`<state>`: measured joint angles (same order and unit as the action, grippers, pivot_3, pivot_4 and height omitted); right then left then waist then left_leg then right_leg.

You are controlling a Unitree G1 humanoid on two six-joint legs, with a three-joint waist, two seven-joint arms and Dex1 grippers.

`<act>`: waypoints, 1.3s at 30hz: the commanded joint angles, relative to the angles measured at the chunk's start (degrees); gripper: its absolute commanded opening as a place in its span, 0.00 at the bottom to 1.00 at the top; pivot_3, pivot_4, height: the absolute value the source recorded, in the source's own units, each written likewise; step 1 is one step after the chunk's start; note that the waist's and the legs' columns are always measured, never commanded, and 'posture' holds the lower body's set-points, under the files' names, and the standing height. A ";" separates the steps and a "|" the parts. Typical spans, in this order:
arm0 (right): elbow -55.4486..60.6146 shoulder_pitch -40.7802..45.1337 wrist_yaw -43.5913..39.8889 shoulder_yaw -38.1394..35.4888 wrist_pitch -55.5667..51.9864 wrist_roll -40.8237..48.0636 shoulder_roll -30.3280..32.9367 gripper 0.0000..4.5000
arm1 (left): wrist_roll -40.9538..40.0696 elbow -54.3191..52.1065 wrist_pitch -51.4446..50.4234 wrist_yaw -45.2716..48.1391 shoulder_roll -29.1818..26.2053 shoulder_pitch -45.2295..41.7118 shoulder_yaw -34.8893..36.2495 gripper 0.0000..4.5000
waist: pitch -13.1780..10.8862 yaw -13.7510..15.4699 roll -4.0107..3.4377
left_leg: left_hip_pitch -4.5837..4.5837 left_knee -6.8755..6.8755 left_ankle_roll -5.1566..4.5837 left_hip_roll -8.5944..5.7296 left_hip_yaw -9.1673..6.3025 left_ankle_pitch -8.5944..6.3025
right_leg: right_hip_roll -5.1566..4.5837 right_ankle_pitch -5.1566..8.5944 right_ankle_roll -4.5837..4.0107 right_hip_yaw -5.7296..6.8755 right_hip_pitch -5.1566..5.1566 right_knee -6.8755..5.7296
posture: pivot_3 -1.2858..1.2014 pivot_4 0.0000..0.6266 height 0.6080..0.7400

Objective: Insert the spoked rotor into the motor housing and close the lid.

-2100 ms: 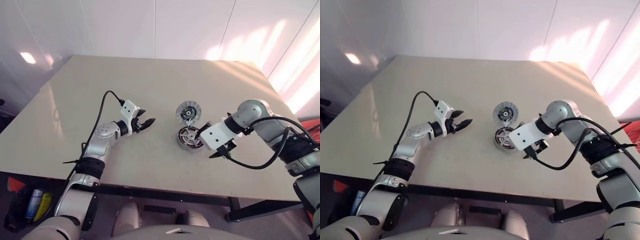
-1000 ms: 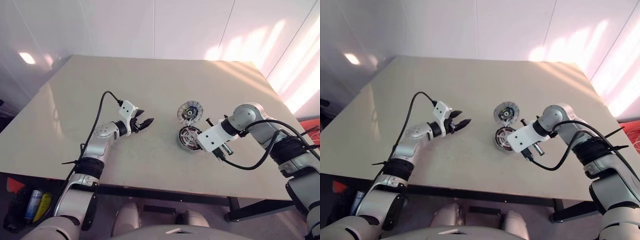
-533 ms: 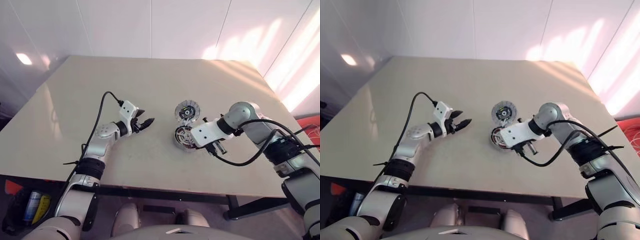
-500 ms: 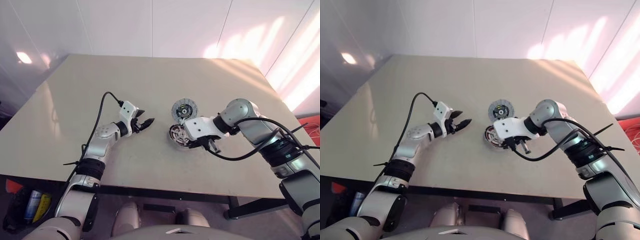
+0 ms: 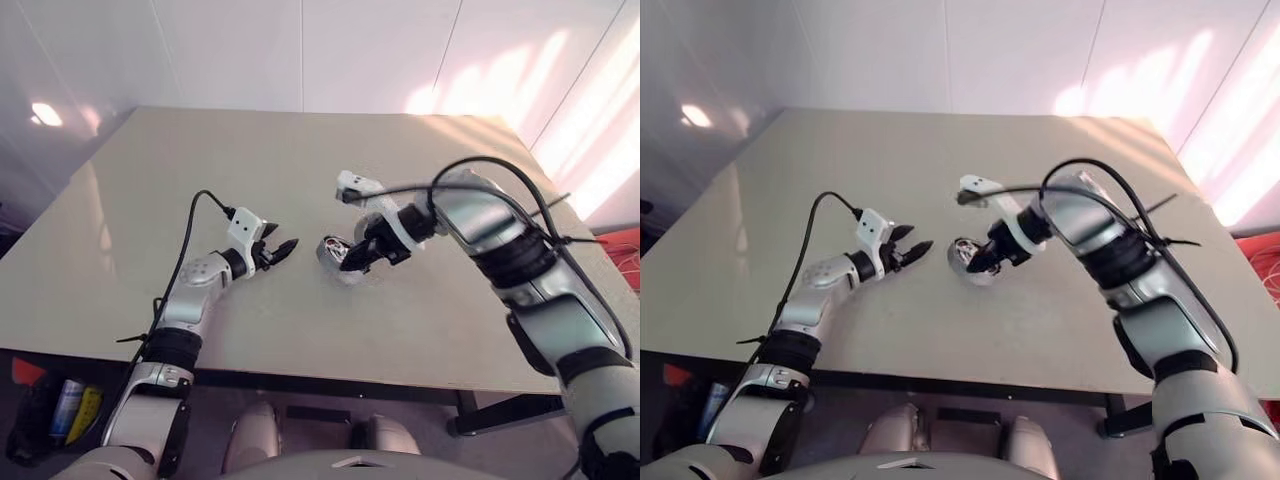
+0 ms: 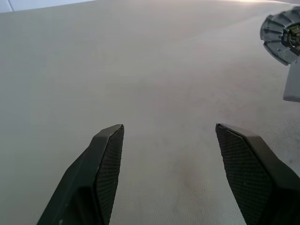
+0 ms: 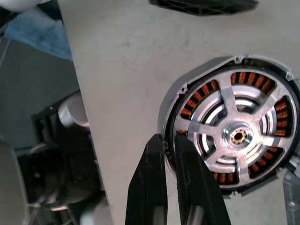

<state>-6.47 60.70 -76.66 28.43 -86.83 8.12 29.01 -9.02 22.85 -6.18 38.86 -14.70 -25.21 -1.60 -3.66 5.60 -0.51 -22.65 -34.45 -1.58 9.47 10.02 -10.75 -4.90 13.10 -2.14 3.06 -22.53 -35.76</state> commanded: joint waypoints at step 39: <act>-23.92 15.99 85.24 -26.92 -5.09 59.26 -15.49 0.97 | -1.42 -9.58 -3.93 -3.41 -2.78 2.57 2.00 0.74 | -0.11 0.02 0.00 | -0.26 0.46 1.05 0.20 -0.01 0.52 | 0.34 -0.13 0.10 -0.02 -0.52 -0.02 | 0.52 0.00 1.00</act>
<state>-34.14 72.34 8.23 6.25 -92.20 68.08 13.92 -10.09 13.58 -11.69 35.38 -17.24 -21.15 -0.28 -3.77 5.62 -0.51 -22.95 -33.99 -0.52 9.68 10.01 -10.22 -4.56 12.94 -2.00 3.05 -23.09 -35.79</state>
